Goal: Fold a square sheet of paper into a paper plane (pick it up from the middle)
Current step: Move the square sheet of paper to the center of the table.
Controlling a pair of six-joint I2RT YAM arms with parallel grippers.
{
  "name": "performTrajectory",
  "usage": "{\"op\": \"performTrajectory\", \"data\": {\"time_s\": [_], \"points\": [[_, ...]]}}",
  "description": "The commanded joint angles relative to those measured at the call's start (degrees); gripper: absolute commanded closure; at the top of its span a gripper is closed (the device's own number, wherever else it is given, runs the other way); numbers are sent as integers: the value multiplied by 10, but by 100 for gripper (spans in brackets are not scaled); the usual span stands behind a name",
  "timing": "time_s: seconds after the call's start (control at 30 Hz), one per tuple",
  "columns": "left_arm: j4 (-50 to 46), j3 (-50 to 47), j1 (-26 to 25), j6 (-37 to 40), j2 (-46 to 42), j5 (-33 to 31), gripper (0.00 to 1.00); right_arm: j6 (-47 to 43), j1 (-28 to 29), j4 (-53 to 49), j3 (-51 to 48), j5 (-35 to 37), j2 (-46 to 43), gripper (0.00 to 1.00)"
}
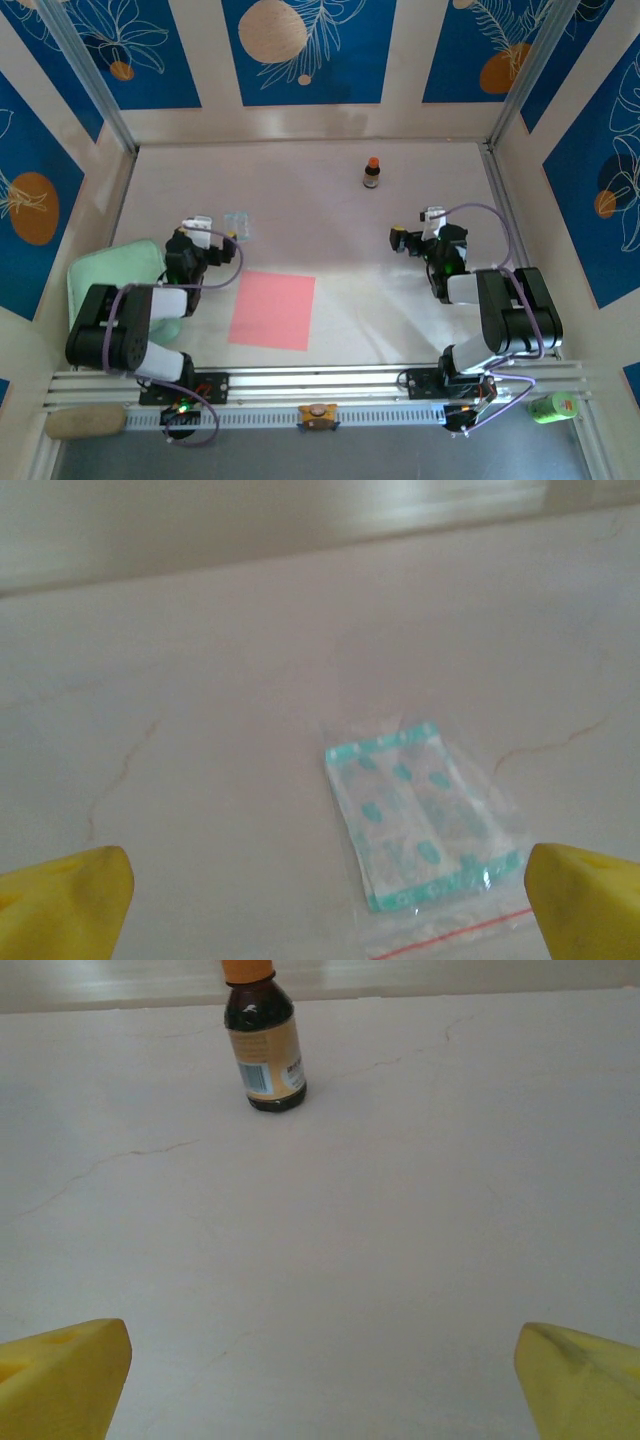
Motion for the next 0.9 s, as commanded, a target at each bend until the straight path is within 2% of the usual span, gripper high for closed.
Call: {"op": "performTrajectory", "data": {"time_s": [0.0,0.1,0.27,0.33,0.4,0.47,0.53,0.63,0.7,0.77,0.87], "points": [[-101,34,1,-15,-72,-1,0,-18,7,-29,13,24,-45,1],[-126,36,1,-34,-125,-20,0,0,11,-134,46,30,-81,1],[-282,100,1,-77,-192,-22,0,48,27,-234,65,63,-162,1],[-340,131,1,-104,-203,-9,0,89,30,-343,108,60,-185,1],[-402,156,1,-138,-209,7,0,173,29,-482,171,70,-188,1],[-450,172,1,-172,-220,35,0,224,28,-590,228,41,-184,1],[-461,167,1,-218,-239,79,0,246,26,-632,249,-10,-187,1],[-459,157,2,-299,-264,208,0,296,14,-659,248,-112,-212,1],[-502,160,2,-343,-265,217,0,315,20,-648,239,-181,-221,1],[-511,149,1,-358,-265,257,0,336,43,-659,232,-197,-229,1],[-530,133,-11,-401,-267,271,0,359,96,-658,207,-193,-241,1]]}}
